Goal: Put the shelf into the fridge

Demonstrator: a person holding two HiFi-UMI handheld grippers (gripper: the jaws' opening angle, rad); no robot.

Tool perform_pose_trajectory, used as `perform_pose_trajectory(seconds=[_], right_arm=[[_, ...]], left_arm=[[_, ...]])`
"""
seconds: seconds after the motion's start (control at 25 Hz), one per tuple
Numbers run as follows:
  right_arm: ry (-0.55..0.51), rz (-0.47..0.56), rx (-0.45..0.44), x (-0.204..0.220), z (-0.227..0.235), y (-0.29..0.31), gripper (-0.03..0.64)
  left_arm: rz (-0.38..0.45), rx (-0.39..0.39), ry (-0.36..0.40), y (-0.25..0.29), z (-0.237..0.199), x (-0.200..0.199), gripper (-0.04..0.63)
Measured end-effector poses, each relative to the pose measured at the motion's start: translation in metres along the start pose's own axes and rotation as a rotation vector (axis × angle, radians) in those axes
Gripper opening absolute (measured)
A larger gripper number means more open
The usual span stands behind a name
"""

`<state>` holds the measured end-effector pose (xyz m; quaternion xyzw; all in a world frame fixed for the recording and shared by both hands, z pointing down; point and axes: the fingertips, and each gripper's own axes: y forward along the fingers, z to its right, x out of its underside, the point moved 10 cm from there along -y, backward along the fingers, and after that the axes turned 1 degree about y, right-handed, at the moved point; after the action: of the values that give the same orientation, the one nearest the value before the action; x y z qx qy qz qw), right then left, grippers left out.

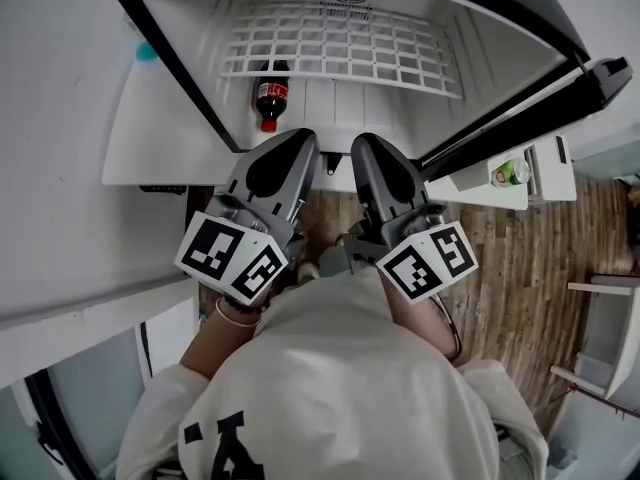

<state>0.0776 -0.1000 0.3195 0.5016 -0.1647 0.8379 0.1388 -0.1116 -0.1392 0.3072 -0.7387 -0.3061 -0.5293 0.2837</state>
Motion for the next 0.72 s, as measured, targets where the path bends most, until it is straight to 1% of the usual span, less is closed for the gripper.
perform_pose_trajectory(seconds=[0.36, 0.72], right_arm=[[-0.046, 0.01, -0.061, -0.008, -0.011, -0.005, 0.04], [-0.09, 0.004, -0.071, -0.016, -0.009, -0.042, 0.04]], left_arm=[[0.002, 0.034, 0.029, 0.0, 0.017, -0.005, 0.015], [-0.018, 0.039, 0.024, -0.002, 0.053, 0.006, 0.015]])
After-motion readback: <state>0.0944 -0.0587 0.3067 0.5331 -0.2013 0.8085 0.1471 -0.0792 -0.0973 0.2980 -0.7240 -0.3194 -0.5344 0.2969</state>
